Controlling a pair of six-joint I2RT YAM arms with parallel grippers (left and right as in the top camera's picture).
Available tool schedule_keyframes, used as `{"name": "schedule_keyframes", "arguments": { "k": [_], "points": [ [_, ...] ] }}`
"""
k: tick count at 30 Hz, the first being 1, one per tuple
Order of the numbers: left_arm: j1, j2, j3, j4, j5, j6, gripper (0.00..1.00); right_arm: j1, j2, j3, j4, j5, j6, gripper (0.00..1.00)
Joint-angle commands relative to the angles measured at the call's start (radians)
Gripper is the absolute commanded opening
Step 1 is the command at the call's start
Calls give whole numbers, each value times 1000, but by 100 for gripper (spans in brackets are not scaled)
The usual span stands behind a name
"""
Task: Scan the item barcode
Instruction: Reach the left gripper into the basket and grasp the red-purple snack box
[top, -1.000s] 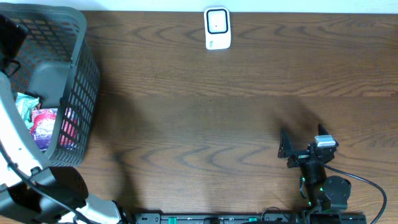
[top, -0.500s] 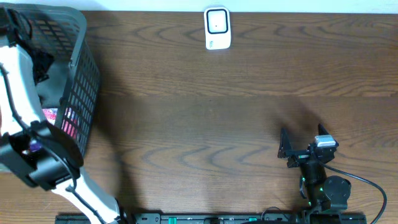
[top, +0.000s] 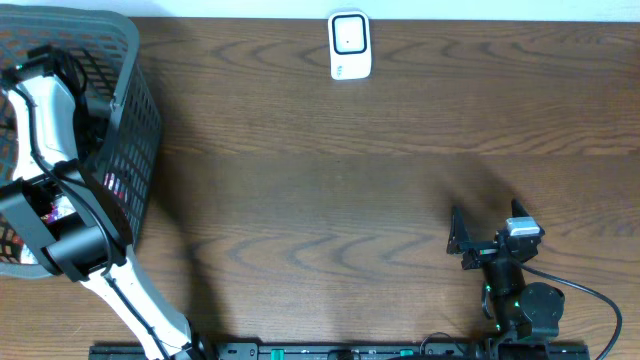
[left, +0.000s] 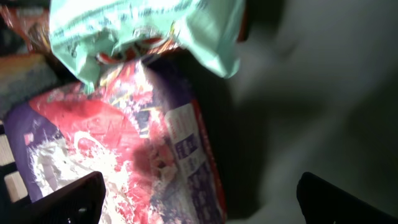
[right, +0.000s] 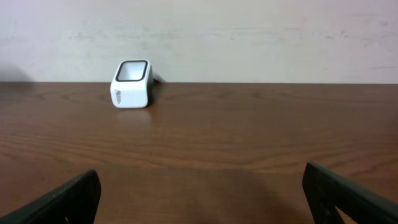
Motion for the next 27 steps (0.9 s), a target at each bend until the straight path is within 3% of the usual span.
{"name": "schedule_keyframes", "arguments": {
  "k": [1,13,19,21,23,27],
  "points": [
    [-2,13,-30,-5,-25,-51,98,-14,-5,-2,-2,1,6,99],
    [-2,14,-145,16,-25,-51,98,-14,-5,-2,-2,1,6,99],
    [-2,14,-254,66,-24,-51,60,-14,-5,-2,-2,1,6,99],
    [-2,14,-267,68,-24,-51,39,-14,-5,-2,-2,1,6,99],
    [-2,11,-259,67,-24,-43,8,-14,-5,-2,-2,1,6,99],
    [-2,2,-199,22,-24,-24,8,-14,-5,-2,-2,1,6,99]
  ]
}}
